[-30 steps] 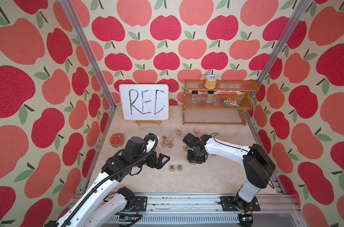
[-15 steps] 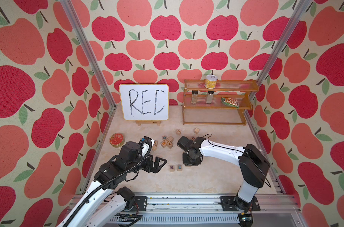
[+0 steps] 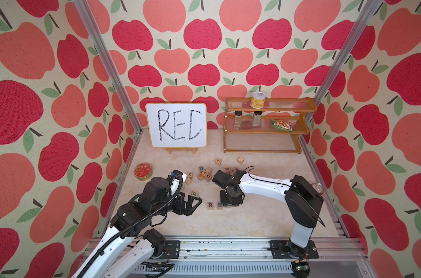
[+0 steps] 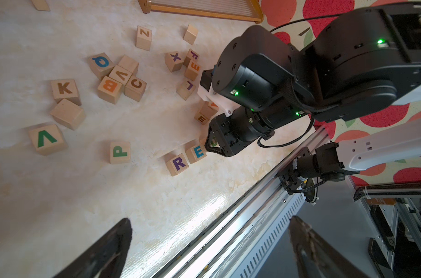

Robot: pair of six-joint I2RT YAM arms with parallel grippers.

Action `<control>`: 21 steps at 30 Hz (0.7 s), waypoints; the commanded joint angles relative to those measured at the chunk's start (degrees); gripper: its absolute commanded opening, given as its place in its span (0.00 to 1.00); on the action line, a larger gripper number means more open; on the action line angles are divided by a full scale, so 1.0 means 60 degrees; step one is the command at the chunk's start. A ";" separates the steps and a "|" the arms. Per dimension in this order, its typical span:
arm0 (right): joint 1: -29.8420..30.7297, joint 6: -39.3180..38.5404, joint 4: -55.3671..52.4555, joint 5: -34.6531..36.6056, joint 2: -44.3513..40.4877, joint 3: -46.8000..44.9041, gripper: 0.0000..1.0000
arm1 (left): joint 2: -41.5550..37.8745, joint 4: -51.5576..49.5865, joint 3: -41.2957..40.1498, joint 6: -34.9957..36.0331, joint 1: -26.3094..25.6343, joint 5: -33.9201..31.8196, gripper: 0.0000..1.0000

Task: Assemble the uppercase word "red" with letter blocks
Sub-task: Place the letter block at the center of the board.

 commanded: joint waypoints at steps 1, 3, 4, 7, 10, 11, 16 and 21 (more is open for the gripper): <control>0.0062 -0.0059 -0.0026 -0.0084 0.0176 0.0176 0.13 | -0.0077 -0.0195 -0.0067 -0.0172 -0.0066 -0.0248 0.99; 0.0060 -0.0087 -0.0054 -0.0079 0.0186 0.0151 0.13 | -0.0084 -0.0199 -0.0080 -0.0190 -0.0089 -0.0271 0.99; 0.0067 -0.0089 -0.0066 -0.0044 0.0186 0.0138 0.13 | -0.0097 -0.0195 -0.0073 -0.0187 -0.0102 -0.0290 0.99; 0.0055 -0.0139 -0.0107 -0.0014 0.0186 0.0101 0.14 | -0.0099 -0.0180 -0.0103 -0.0206 -0.0103 -0.0294 0.99; 0.0064 -0.0187 -0.0164 -0.0007 0.0199 0.0105 0.14 | -0.0084 -0.0151 -0.0128 -0.0192 -0.0110 -0.0306 1.00; 0.0062 -0.0184 -0.0178 -0.0009 0.0206 0.0095 0.15 | -0.0070 -0.0150 -0.0120 -0.0188 -0.0110 -0.0307 0.99; 0.0074 -0.0205 -0.0302 -0.0009 0.0128 0.0022 0.19 | -0.0069 -0.0125 -0.0133 -0.0186 -0.0110 -0.0317 0.99; 0.0066 -0.0250 -0.0310 -0.0010 0.0054 0.0025 0.27 | -0.0026 -0.0062 -0.0167 -0.0198 -0.0131 -0.0299 0.99</control>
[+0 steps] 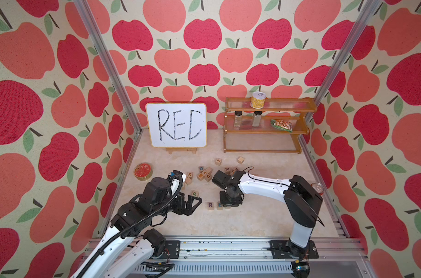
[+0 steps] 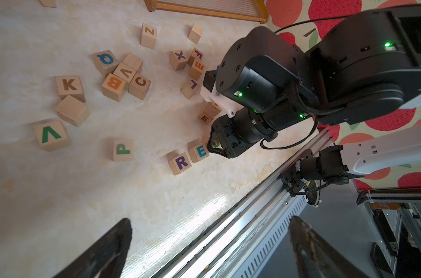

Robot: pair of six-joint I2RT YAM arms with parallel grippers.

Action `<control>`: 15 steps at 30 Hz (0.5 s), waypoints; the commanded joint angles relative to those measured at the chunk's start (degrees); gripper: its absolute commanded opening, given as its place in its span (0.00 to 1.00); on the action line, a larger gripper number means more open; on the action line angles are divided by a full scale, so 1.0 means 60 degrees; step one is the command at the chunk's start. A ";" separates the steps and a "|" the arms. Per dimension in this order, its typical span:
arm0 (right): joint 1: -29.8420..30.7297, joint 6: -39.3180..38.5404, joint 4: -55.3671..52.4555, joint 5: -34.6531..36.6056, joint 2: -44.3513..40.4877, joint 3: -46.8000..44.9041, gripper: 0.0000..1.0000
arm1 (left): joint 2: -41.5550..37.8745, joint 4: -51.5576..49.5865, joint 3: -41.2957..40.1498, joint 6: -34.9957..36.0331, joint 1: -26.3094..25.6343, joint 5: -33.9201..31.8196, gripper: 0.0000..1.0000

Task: Assemble the uppercase word "red" with letter blocks
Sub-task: Place the letter block at the center of the board.

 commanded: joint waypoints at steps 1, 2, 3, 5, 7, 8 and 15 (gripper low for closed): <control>0.0077 -0.0165 -0.0325 0.0009 0.0015 0.0036 0.29 | -0.0026 -0.0067 -0.0116 -0.0019 -0.0056 -0.0104 1.00; 0.0077 -0.0166 -0.0357 0.0016 0.0007 0.0068 0.30 | -0.0026 -0.0063 -0.0128 -0.0026 -0.0062 -0.0106 0.99; 0.0077 -0.0166 -0.0378 0.0030 -0.0003 0.0086 0.32 | -0.0029 -0.0063 -0.0124 -0.0019 -0.0062 -0.0103 0.99; 0.0077 -0.0166 -0.0456 0.0066 -0.0032 0.0136 0.33 | -0.0040 -0.0052 -0.0124 -0.0019 -0.0059 -0.0106 1.00; 0.0065 -0.0181 -0.0486 0.0103 -0.0077 0.0161 0.34 | -0.0040 -0.0048 -0.0144 -0.0035 -0.0058 -0.0106 0.99; 0.0077 -0.0194 -0.0508 0.0118 -0.0109 0.0179 0.36 | -0.0040 -0.0048 -0.0138 -0.0033 -0.0064 -0.0105 0.99; 0.0071 -0.0240 -0.0587 0.0177 -0.0264 0.0197 0.42 | -0.0033 0.0039 -0.0198 -0.0081 -0.0070 -0.0091 0.99</control>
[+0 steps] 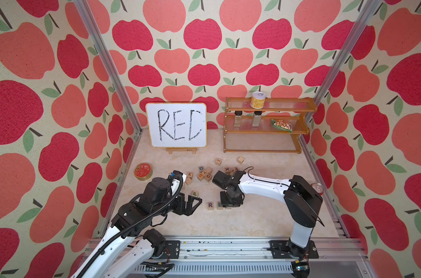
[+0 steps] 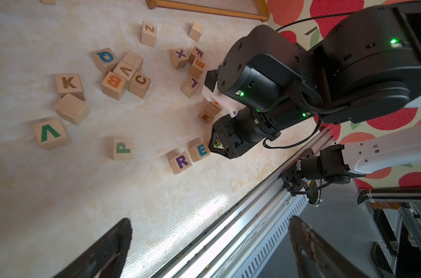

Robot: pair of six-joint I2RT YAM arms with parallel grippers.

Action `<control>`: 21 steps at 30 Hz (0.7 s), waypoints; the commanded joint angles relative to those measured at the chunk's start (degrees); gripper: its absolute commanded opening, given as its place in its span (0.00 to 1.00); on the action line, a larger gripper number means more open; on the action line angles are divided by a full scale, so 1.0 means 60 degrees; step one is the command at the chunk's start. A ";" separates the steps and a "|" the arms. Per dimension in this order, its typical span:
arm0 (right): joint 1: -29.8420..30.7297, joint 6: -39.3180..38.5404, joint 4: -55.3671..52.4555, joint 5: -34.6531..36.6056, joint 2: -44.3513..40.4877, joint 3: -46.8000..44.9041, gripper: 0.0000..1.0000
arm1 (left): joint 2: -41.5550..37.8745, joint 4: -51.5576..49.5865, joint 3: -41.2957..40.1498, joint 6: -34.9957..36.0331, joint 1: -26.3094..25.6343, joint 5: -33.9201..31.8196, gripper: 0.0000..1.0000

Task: Assemble the uppercase word "red" with letter blocks
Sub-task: Place the letter block at the center of the board.

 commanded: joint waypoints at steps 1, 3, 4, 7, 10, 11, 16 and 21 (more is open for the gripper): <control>0.0064 -0.0115 -0.0381 0.0167 -0.0293 0.0207 0.42 | -0.0033 0.0025 -0.0150 -0.0071 -0.0064 -0.0090 0.99; 0.0075 -0.0123 -0.0400 0.0184 -0.0341 0.0196 0.42 | -0.0033 0.0047 -0.0152 -0.0073 -0.0064 -0.0084 0.99; 0.0063 -0.0107 -0.0418 0.0199 -0.0372 0.0197 0.42 | -0.0033 0.0048 -0.0151 -0.0059 -0.0076 -0.0091 0.99; 0.0058 -0.0119 -0.0492 0.0256 -0.0512 0.0253 0.43 | -0.0018 0.0068 -0.0153 -0.0053 -0.0075 -0.0092 0.99; 0.0060 -0.0188 -0.0653 0.0333 -0.0618 0.0357 0.43 | -0.0018 0.0111 -0.0182 -0.0071 -0.0075 -0.0081 0.99; 0.0062 -0.0215 -0.0679 0.0339 -0.0639 0.0408 0.43 | -0.0004 0.0126 -0.0198 -0.0063 -0.0075 -0.0068 0.99; 0.0051 -0.0312 -0.0957 0.0459 -0.0812 0.0591 0.43 | 0.0038 0.0247 -0.0227 -0.0045 -0.0066 -0.0118 0.99; -0.0033 -0.0399 -0.1193 0.0562 -0.1257 0.0646 0.46 | 0.0167 0.0292 -0.0155 0.0158 -0.0064 -0.0449 0.99</control>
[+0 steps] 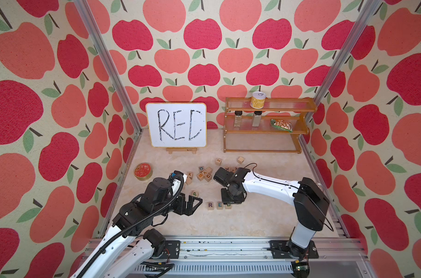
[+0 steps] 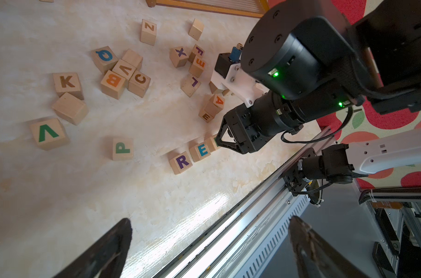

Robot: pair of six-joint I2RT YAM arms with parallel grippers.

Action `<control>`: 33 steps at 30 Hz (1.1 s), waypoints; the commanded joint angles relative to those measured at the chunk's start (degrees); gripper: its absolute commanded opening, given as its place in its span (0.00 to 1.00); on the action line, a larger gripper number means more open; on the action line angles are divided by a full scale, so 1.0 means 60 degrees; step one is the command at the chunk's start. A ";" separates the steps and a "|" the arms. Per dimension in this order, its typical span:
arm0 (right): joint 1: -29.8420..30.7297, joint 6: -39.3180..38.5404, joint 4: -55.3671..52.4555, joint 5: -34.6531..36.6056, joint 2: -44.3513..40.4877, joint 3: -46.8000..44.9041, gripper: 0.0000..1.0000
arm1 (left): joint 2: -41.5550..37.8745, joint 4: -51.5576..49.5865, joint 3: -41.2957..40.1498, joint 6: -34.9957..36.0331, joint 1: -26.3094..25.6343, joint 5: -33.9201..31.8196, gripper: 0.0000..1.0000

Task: Assemble the uppercase word "red" with letter blocks
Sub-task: Place the letter block at the center of the board, then reset both arms

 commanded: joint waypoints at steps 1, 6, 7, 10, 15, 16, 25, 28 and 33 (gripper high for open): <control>-0.0060 -0.0235 -0.0595 0.0274 -0.0601 0.0282 0.48 | 0.0146 0.0163 -0.0017 0.0193 -0.0012 -0.0447 0.99; -0.0245 -0.0460 -0.0890 0.0337 -0.1206 0.0312 0.65 | 0.0517 0.0342 0.0024 0.0485 0.0042 -0.0791 0.99; -0.0291 -0.0524 -0.0912 0.0326 -0.1364 0.0274 0.71 | 0.0612 0.0420 0.0032 0.0539 0.0076 -0.0798 0.99; -0.0480 -0.0739 -0.0878 0.0238 -0.1850 0.0109 0.93 | 0.0927 0.0688 0.0017 0.0658 0.0200 -0.0795 0.99; -0.0970 -0.1086 -0.0877 0.0112 -0.2695 -0.0261 0.99 | 0.1302 0.1117 -0.0026 0.0874 0.0572 -0.0799 0.99; -0.1104 -0.1198 -0.0879 0.0076 -0.2850 -0.0340 0.99 | 0.1355 0.1198 -0.0052 0.0940 0.0651 -0.0802 0.99; -0.2881 -0.2513 -0.1092 0.0433 -0.4074 -0.0754 0.99 | 0.1247 0.1840 -0.0621 0.1081 0.1525 -0.1905 0.99; -0.3491 -0.2983 -0.1007 0.0969 -0.4451 -0.1003 0.99 | 0.1082 0.2141 -0.0933 0.1095 0.2117 -0.2009 0.99; -0.4527 -0.3884 -0.0368 0.1451 -0.5012 -0.1566 0.99 | 0.0916 0.2694 -0.1543 0.1088 0.3370 -0.1891 0.99</control>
